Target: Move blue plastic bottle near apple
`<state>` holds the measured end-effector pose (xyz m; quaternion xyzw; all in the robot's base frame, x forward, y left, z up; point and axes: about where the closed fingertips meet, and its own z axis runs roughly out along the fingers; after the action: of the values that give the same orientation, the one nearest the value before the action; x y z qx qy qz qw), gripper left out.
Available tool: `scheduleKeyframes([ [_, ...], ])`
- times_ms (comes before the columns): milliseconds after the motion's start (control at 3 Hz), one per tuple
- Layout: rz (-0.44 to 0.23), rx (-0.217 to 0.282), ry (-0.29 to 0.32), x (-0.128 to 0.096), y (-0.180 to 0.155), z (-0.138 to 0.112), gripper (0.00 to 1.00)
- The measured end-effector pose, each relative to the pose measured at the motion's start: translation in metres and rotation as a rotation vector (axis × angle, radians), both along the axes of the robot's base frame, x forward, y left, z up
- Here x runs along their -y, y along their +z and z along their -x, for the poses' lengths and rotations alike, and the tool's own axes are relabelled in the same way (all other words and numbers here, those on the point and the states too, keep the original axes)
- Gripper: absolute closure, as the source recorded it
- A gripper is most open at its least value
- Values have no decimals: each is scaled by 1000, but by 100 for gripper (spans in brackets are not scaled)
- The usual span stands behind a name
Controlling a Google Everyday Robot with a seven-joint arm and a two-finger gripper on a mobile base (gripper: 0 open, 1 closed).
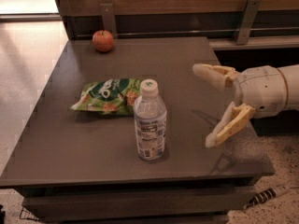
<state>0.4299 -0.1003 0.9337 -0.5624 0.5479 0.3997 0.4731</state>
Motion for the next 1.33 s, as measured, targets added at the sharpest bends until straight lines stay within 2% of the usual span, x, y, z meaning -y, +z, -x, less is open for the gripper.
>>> scheduleKeyframes([
  [333, -32, -2, 10, -6, 7, 1, 0],
  [1000, -49, -8, 4, -16, 0, 0, 0],
  [1333, -73, -5, 0, -38, -13, 2, 0],
])
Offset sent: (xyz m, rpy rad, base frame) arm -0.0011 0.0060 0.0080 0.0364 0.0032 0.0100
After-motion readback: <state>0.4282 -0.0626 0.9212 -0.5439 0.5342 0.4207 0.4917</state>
